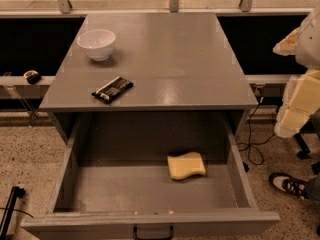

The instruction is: Pick sponge from top drawer and place on counter

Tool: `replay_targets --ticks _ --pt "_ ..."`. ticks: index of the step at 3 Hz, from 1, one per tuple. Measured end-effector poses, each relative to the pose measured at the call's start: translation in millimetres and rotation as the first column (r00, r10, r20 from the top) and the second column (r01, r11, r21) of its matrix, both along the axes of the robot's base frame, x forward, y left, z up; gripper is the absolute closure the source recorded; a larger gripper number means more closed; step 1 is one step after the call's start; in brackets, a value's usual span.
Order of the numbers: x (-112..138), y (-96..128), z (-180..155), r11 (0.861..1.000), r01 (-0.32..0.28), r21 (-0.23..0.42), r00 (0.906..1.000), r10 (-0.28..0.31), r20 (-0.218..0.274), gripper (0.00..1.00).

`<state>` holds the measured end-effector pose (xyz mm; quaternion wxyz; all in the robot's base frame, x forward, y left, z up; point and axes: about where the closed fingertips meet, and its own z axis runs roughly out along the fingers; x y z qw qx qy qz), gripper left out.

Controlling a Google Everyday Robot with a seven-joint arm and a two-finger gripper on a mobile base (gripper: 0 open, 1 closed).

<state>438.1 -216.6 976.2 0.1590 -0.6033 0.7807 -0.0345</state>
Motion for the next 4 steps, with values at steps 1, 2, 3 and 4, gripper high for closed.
replay_targets --ticks 1,2,3,4 --pt "0 0 0 1.000 0.000 0.000 1.0000 0.000 0.000 0.00" --pt "5 15 -25 1.000 -0.027 -0.007 0.9996 0.027 0.003 0.00" --pt "9 57 -79 0.989 -0.136 -0.056 0.9906 0.136 -0.002 0.00" --pt "4 70 -115 0.968 -0.221 -0.122 0.9724 0.228 0.049 0.00"
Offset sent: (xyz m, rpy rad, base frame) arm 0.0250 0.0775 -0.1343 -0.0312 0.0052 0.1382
